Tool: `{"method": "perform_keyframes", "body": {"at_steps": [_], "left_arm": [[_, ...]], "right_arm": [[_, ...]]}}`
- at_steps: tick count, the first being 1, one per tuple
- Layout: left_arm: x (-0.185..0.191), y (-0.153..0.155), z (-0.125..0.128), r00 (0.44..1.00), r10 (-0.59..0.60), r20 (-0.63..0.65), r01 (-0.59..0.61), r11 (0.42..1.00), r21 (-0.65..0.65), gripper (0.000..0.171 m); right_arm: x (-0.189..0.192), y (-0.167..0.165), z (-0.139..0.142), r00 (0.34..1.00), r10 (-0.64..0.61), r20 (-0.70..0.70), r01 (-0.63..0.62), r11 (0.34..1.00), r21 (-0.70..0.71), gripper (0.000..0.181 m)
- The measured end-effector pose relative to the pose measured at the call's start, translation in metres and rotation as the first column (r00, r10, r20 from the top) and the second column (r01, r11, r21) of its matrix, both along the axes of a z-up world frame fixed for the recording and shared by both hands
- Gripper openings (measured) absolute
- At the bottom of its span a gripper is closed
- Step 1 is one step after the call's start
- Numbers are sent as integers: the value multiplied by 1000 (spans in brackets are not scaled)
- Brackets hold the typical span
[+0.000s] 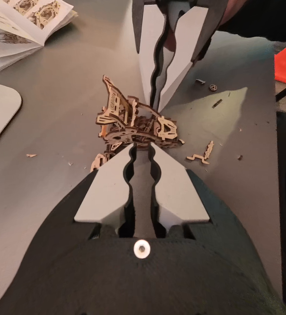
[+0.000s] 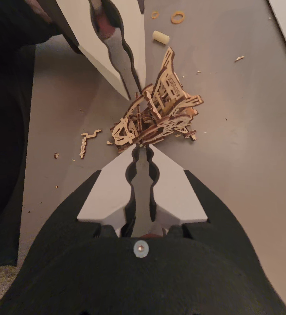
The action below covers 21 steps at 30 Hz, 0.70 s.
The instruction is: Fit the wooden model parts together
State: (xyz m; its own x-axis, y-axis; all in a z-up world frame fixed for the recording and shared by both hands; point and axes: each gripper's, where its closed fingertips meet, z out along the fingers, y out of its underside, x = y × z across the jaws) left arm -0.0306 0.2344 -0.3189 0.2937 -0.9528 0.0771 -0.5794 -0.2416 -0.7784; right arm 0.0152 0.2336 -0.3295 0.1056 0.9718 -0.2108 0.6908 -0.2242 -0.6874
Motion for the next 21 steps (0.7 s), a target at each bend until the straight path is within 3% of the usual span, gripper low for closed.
{"method": "perform_keyframes", "body": {"at_steps": [9, 12, 21], "left_arm": [[8, 1, -5, 997, 36, 70, -31, 998, -63, 3], [8, -2, -5, 990, 79, 115, -60, 985, -161, 2], [10, -5, -8, 940, 281, 194, -151, 850, -504, 2]], "right_arm": [[-3, -1, -3, 999, 24, -41, -25, 1000, -15, 0], [-3, 0, -3, 998, 13, -60, -16, 999, -39, 0], [-2, 5, -3, 995, -21, -100, 11, 995, -98, 0]]}}
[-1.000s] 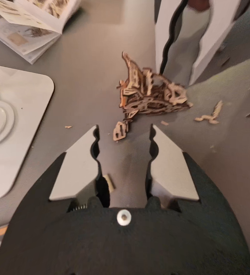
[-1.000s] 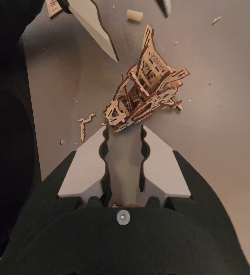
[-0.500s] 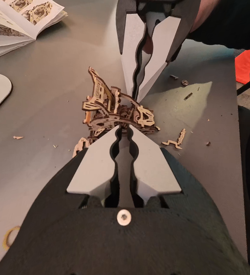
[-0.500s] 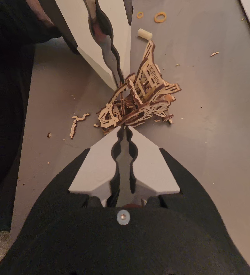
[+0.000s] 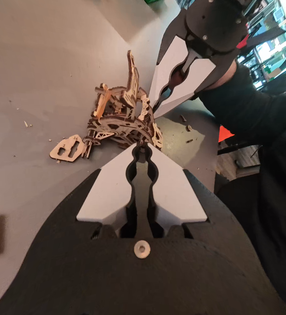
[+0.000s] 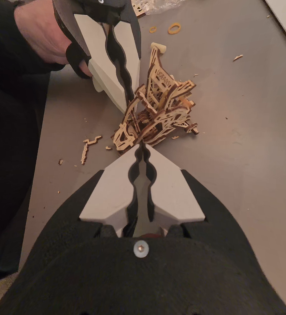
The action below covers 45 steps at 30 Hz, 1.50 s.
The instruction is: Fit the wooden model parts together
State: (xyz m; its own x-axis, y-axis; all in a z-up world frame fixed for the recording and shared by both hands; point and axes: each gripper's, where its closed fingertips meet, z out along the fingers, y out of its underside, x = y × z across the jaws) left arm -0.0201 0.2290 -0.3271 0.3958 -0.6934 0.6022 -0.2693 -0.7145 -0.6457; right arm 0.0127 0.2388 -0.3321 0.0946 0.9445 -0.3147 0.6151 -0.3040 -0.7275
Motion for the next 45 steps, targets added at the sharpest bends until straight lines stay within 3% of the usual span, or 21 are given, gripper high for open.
{"method": "perform_keyframes", "body": {"at_steps": [5, 15, 17, 19, 27, 37, 40, 45], "left_arm": [[4, -4, -7, 1000, 12, -5, -13, 996, -90, 3], [6, -6, -6, 1000, 11, 11, -10, 994, -108, 3], [3, -6, -3, 999, 19, 34, -15, 993, -115, 0], [0, -7, 1, 996, 35, 83, -21, 987, -162, 0], [0, -13, 4, 988, 17, 156, 27, 960, -280, 0], [2, -19, 0, 985, 60, 162, 4, 928, -372, 0], [1, -24, -1, 984, 85, 158, -19, 924, -383, 0], [2, -30, -2, 977, 129, 172, -47, 909, -414, 1]], "right_arm": [[4, 1, 0, 999, -15, -32, 14, 999, -51, 0], [6, -2, -8, 998, -59, 6, 59, 998, -38, 0], [5, -3, -11, 996, -86, 24, 87, 996, -30, 27], [3, -8, -13, 996, -82, 37, 81, 997, 10, 31], [0, -14, -5, 997, -74, -22, 74, 997, -12, 7], [-1, -19, -8, 998, -60, -4, 60, 997, -39, 4], [0, -20, -9, 997, -73, 3, 74, 997, -34, 11], [4, -20, -6, 999, -51, -13, 52, 997, 50, 47]]}}
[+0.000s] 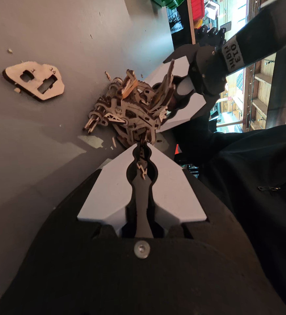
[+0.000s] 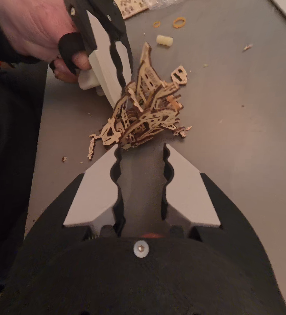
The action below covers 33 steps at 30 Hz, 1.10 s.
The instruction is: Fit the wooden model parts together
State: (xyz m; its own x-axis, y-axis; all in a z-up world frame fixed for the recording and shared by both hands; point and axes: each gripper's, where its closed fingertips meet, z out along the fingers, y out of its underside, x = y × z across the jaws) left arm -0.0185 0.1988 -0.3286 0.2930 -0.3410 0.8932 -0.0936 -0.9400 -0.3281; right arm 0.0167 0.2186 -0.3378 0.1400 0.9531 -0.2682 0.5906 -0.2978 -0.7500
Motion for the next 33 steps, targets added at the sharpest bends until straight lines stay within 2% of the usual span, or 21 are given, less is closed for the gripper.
{"method": "perform_keyframes", "body": {"at_steps": [4, 10, 14, 20, 25, 33], "left_arm": [[1, -2, 3, 999, 39, 36, -38, 999, -26, 0], [11, -10, 3, 998, 20, 60, -15, 997, -72, 0], [14, -8, 1, 997, 54, 52, -49, 995, -90, 0], [16, -5, 0, 997, 53, 50, -47, 993, -109, 1], [18, -7, -1, 998, 24, 55, -17, 992, -126, 0], [15, -11, 2, 998, 4, 55, 0, 997, -82, 7]], "right_arm": [[4, -9, 3, 997, 82, 7, -82, 992, 100, 60], [-1, -19, 3, 984, 167, 56, -177, 938, 298, 55], [-1, -21, 4, 981, 193, 38, -194, 925, 326, 45], [1, -22, 1, 980, 196, 31, -196, 928, 317, 50], [2, -21, 0, 981, 189, 33, -189, 927, 323, 47], [3, -20, 1, 982, 187, 28, -186, 929, 320, 44]]}}
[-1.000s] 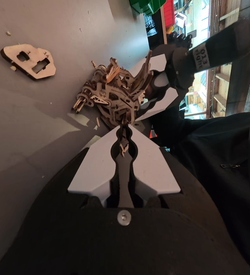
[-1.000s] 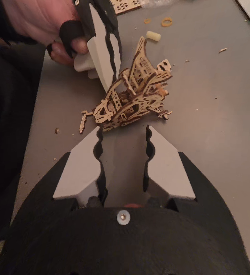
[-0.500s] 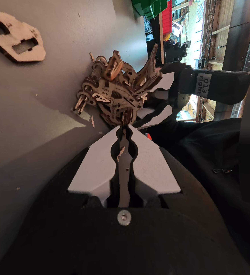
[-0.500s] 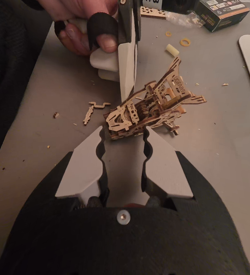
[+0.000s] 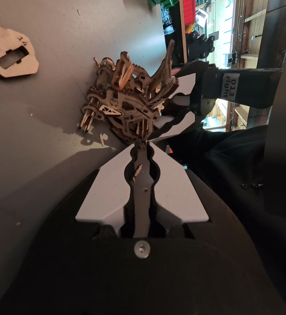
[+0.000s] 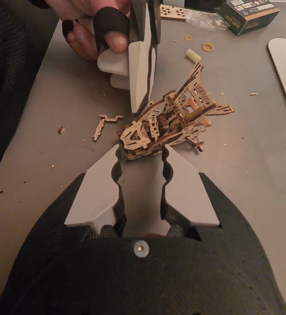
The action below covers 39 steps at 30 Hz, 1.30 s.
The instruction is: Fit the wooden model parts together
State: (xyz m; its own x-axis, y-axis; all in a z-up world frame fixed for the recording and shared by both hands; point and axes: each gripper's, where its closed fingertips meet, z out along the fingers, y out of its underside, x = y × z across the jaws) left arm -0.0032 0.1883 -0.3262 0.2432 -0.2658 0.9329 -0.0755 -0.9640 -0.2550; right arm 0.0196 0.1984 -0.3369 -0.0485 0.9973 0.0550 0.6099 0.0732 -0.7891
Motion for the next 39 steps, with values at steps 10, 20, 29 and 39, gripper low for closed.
{"method": "perform_keyframes", "body": {"at_steps": [10, 20, 29, 39], "left_arm": [[-14, 14, 4, 999, 12, -45, -8, 996, 93, 6], [-7, 13, -2, 998, 1, -57, 3, 997, 77, 0], [-5, 12, 1, 1000, 10, -7, -10, 999, 33, 0], [-14, 13, 6, 1000, 11, 4, -11, 999, 49, 0]], "right_arm": [[-1, 1, -1, 1000, 1, 5, -1, 1000, -4, 47], [0, 0, -1, 1000, 3, 5, -3, 1000, -11, 47], [1, 2, -2, 1000, -6, 12, 6, 1000, -15, 48], [1, 2, -3, 1000, -6, 16, 6, 1000, -8, 48]]}}
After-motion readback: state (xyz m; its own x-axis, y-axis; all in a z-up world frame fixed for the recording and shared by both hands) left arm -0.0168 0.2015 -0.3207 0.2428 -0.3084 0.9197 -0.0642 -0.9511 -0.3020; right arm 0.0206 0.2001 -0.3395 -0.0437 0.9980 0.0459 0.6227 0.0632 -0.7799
